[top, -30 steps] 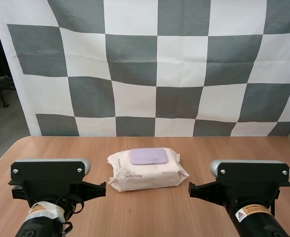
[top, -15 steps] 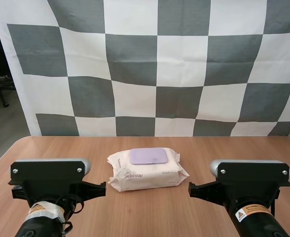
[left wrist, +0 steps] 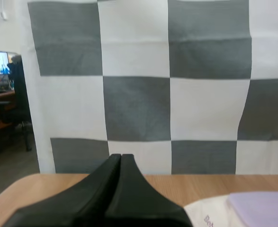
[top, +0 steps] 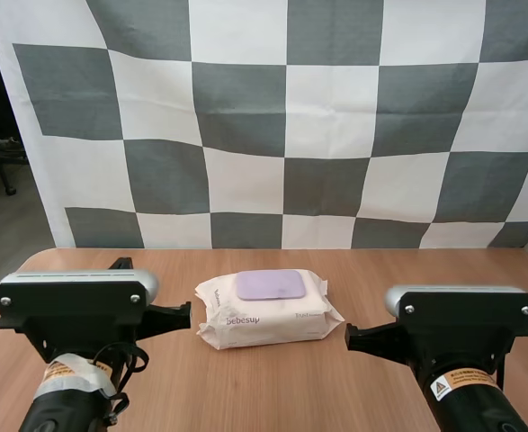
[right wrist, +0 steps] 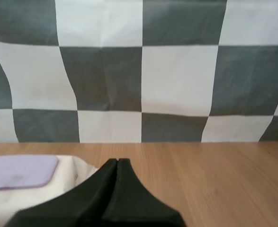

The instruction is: Open the wet wipes lid

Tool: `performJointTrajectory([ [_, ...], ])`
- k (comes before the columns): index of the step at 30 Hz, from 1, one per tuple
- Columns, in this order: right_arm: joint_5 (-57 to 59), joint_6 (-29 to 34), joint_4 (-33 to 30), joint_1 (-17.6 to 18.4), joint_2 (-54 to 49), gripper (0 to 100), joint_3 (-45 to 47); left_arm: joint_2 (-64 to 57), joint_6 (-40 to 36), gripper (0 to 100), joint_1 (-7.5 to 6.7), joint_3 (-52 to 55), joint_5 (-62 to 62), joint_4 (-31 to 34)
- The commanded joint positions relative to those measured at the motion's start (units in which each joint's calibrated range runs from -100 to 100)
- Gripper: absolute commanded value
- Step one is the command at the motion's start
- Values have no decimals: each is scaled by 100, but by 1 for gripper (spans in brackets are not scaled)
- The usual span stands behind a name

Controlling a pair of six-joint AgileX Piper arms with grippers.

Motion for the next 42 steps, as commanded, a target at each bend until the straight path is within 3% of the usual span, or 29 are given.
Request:
performJointTrajectory([
  [1,-3388,1,-140,-1,0,0,0,0,-2,0,2,0,-2361,-1],
  [7,-9050,1,-132,-1,0,0,0,0,-2,0,2,0,-7622,-1],
  [8,-9237,1,-119,-1,0,0,0,0,-2,0,2,0,-8329,10],
  [10,-11414,1,260,-1,0,0,0,0,-2,0,2,0,-9680,54],
  [12,-11696,1,626,-1,0,0,0,0,-2,0,2,0,-10340,115],
  [16,-11362,1,1067,-1,0,0,-533,0,-2,0,2,-432,-9967,126],
  [18,-10508,1,904,-1,0,0,-1006,0,-2,0,2,-804,-9042,126],
  [20,-8939,1,554,-1,0,0,-1605,0,-16,0,2,-1327,-7354,126],
  [23,-5740,1,-276,-1,210,0,-2687,6,-67,0,2,-2251,-4264,195],
  [24,-4380,44,-949,-1,390,0,-3194,125,-67,0,2,-2587,-3411,300],
  [27,-2503,258,-1485,-1,1030,0,-4245,612,-33,0,2,-3395,-2057,1019],
  [31,-212,-112,-1978,-1,1931,0,-5308,1359,8,0,2,-4151,-1335,2070],
  [37,2140,-2081,-1751,-1,3265,0,-5822,2101,83,0,2,-4337,668,3015],
  [40,3424,-2809,-1194,-1,3905,0,-5822,2478,433,0,22,-4337,2001,2893],
  [42,3970,-3246,-742,-1,4247,0,-5822,2777,1141,0,47,-4337,2811,2415],
])
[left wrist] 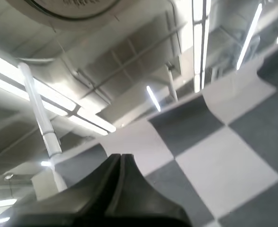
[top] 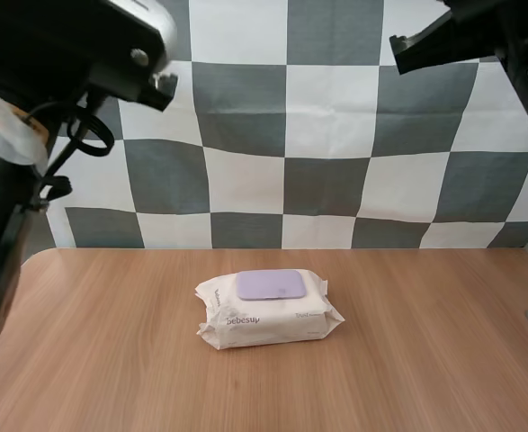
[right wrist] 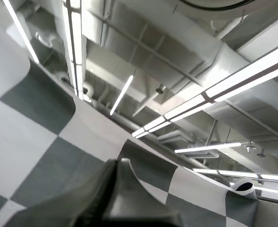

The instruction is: Open the wet wipes lid

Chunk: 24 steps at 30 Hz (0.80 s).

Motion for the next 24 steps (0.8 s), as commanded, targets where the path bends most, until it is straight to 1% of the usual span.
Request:
performJointTrajectory([
  [1,7424,-2295,1205,-1,914,0,-443,414,1063,0,3,-5,6048,-768],
  [2,7590,-2476,1417,-1,1022,0,-443,567,1457,0,3,-5,6515,-1233],
  [4,7787,-2781,1784,-1,1151,0,-443,889,2152,0,3,-5,7348,-2367],
  [6,7980,-3033,2165,-1,1215,0,-443,1163,2644,0,3,-5,7850,-3497],
  [9,8443,-3729,2917,-1,1218,0,-325,1462,3325,0,3,-5,8375,-4818],
  [11,8445,-4319,3389,-1,1218,0,-31,1644,3772,0,3,-5,8843,-5426],
  [13,8405,-4789,3782,-1,1218,0,409,1829,4114,0,3,101,9174,-5853],
  [15,8180,-5059,3932,-1,1218,0,904,1990,4356,0,3,298,9357,-6003],
  [17,7706,-5235,3932,-1,1229,0,1319,2136,4669,0,3,516,9437,-6031],
  [20,7128,-5262,3919,-1,1229,0,1783,2336,5273,0,3,886,9464,-6194],
  [24,7279,-5252,3919,-1,1229,0,1930,2676,6014,0,3,1178,9464,-6755],
])
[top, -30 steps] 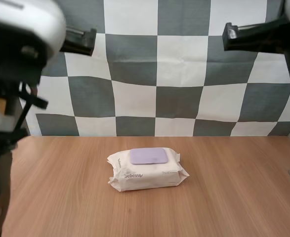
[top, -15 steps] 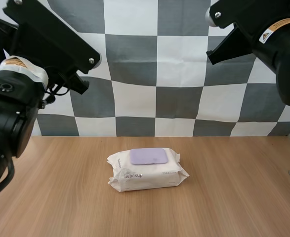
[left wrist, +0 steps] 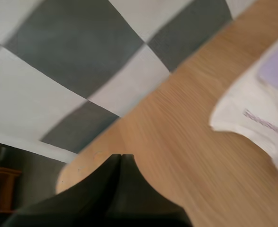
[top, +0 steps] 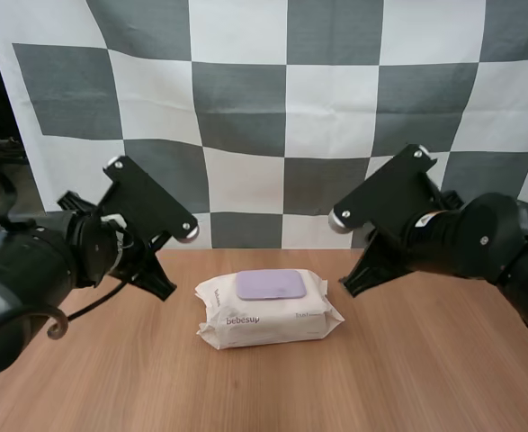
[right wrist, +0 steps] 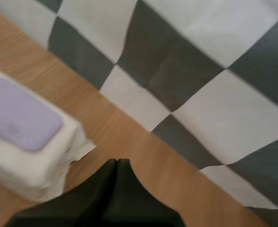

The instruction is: Open the wet wipes lid

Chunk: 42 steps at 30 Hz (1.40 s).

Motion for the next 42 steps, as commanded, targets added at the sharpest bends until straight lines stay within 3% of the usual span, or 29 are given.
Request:
performJointTrajectory([
  [1,974,-1646,349,-1,7,0,48,229,2583,0,2,100,3212,-3869],
  [7,948,-1646,166,-1,7,0,48,1031,3609,0,2,131,3910,-5168],
  [11,948,-1646,-209,-1,7,0,48,1415,4121,0,2,131,3662,-5283],
  [17,913,-1646,-170,-1,7,0,48,1786,4372,0,2,117,3333,-5537],
  [22,931,-1646,-170,-1,7,0,48,1770,4602,0,2,42,1788,-6236],
  [25,931,-1646,-170,-1,7,0,48,1783,5053,0,2,42,1813,-6398],
  [33,931,-1646,-170,-1,7,0,48,2352,5235,0,11,42,1804,-6463],
  [37,932,-1636,-170,-1,7,0,48,2839,5405,0,227,42,2004,-6663],
  [42,900,-1636,-170,-1,22,0,48,2900,5616,0,900,38,3435,-6649],
])
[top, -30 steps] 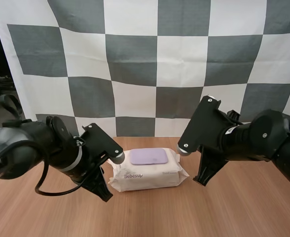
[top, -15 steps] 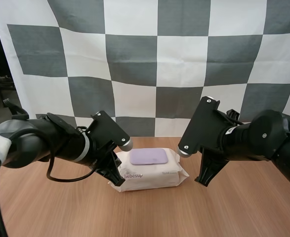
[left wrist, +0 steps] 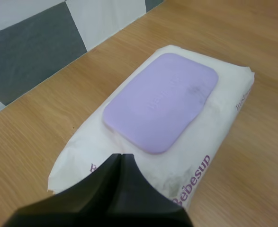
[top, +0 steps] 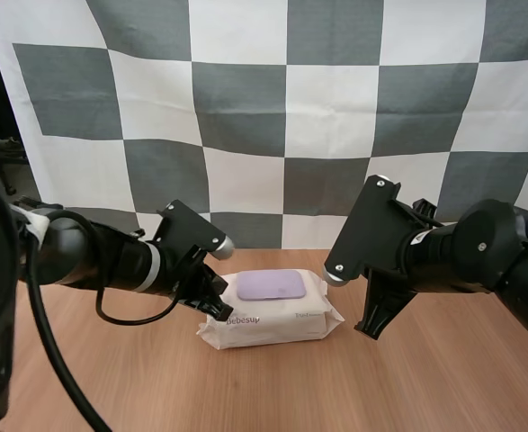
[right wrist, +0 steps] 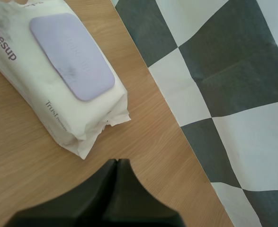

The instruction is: Open the wet wipes lid

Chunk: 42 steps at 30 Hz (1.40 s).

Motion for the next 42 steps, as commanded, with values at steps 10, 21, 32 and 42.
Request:
performJointTrajectory([
  [10,-44,2,20,-1,204,0,4,2,13,26,810,-7,2597,939],
  [21,61,9,275,-1,204,0,4,2,37,59,810,116,2465,982],
  [32,477,9,275,-1,204,0,4,537,574,59,810,238,2310,406],
  [42,477,9,275,-1,204,0,4,1525,895,59,810,238,2234,101],
])
